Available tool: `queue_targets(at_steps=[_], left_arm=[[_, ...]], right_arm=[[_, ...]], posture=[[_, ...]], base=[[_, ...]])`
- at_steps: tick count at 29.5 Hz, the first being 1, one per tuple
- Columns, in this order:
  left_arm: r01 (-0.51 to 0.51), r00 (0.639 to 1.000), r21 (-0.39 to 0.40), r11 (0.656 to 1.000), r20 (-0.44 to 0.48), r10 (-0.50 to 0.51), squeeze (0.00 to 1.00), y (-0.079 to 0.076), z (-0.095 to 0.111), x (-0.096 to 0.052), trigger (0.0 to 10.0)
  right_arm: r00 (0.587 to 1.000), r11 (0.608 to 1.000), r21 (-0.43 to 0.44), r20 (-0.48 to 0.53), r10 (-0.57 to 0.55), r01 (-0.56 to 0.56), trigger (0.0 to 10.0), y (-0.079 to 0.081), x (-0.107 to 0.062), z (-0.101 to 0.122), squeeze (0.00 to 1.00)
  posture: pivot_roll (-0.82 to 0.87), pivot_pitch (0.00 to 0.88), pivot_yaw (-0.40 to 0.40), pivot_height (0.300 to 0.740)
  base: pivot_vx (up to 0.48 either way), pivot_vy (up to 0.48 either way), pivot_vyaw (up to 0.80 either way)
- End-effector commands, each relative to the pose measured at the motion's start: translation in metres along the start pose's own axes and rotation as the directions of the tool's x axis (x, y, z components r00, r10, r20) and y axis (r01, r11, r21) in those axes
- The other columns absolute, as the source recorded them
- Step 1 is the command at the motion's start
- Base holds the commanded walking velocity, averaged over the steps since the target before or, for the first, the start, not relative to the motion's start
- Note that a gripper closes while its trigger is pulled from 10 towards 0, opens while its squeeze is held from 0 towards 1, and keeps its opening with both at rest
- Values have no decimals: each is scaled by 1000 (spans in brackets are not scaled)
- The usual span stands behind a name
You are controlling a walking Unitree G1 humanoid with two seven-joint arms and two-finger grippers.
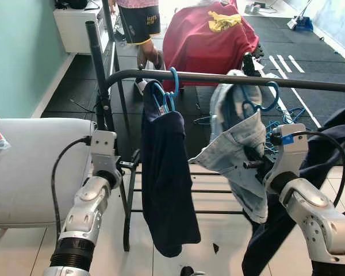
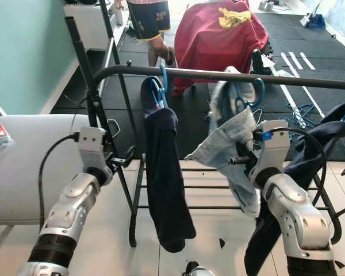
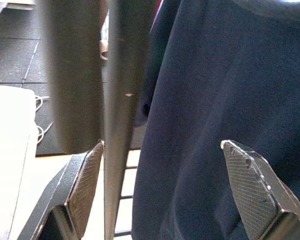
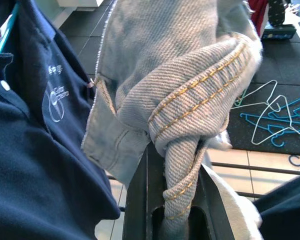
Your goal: Hang hanger
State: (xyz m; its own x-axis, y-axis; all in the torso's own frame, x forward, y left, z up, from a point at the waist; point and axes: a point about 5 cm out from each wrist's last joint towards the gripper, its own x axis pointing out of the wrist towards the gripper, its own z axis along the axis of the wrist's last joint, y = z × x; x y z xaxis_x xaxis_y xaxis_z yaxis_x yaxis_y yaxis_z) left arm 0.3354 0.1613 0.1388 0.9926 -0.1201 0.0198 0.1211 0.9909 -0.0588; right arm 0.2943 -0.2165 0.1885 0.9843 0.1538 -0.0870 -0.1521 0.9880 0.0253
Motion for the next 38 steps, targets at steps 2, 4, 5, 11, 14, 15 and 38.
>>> queue_targets(at_steps=[2, 4, 5, 11, 14, 15, 38], left_arm=[[-2, 1000, -13, 1000, -13, 2, 0, -1, -4, -2, 10000], [4, 1000, -11, 1000, -12, -4, 0, -2, -4, -3, 10000], [10, 1000, -12, 1000, -10, -10, 0, -3, -3, -4, 10000], [10, 1000, -1, 1000, 10, -10, 0, -1, -1, -9, 10000], [-10, 1000, 9, 1000, 21, 10, 0, 1, -1, -14, 10000], [-10, 1000, 9, 1000, 21, 10, 0, 1, -1, -14, 10000], [-123, 992, 9, 992, 29, 123, 0, 13, -3, -29, 10000]], right_arm=[[998, 1000, -3, 70, -6, 7, 10000, -2, 0, 12, 0], [997, 1000, -7, 73, -11, 12, 10000, -3, 2, 15, 0], [998, 999, -26, 57, -38, 40, 10000, -8, 4, 15, 0], [993, 993, -52, 56, -100, 103, 10000, -25, 10, 22, 0], [992, 989, -75, 22, -125, 126, 10000, -30, 16, 21, 0], [992, 989, -75, 22, -125, 126, 10000, -30, 16, 21, 0], [989, 992, -6, 88, -121, 122, 10000, -15, -7, -11, 1000]], posture=[[-67, 206, -17, 740], [-65, 204, -20, 740], [-65, 201, -22, 740], [-70, 197, -17, 740], [-69, 195, -14, 740], [-69, 195, -14, 740], [-64, 198, -11, 740]], base=[[0, 0, 0], [0, 0, 0], [0, 0, 0], [0, 0, 0], [0, 0, 0], [0, 0, 0], [0, 0, 0]])
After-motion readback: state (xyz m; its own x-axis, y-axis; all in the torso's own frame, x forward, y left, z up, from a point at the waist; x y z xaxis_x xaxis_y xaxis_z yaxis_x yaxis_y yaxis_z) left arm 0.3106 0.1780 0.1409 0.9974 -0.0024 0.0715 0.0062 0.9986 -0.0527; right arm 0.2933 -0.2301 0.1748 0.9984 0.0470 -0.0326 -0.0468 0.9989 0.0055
